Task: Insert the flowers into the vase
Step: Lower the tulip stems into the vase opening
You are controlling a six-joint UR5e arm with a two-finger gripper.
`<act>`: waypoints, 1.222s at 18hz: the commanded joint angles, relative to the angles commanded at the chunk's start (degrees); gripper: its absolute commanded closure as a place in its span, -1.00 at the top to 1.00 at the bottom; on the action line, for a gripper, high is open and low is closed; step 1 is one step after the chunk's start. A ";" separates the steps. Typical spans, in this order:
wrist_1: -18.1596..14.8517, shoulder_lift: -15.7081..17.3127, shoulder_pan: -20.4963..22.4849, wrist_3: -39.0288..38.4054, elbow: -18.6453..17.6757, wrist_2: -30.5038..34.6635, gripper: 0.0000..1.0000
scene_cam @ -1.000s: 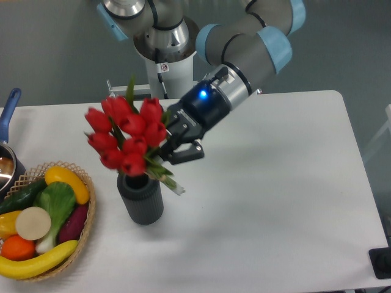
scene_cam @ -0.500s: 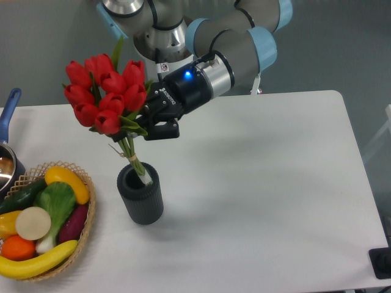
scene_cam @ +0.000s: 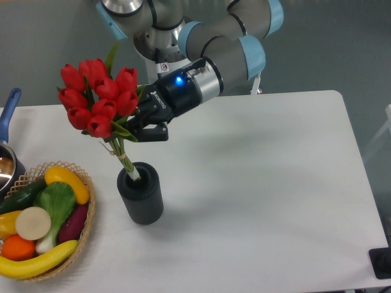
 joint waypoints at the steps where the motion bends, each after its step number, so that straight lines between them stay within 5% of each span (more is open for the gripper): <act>1: 0.00 -0.09 0.17 0.09 -0.53 0.09 -0.41; 8: -0.09 -0.35 1.40 0.18 -2.02 0.09 -0.41; 22: -0.18 -7.46 1.41 0.53 -2.11 0.70 -0.40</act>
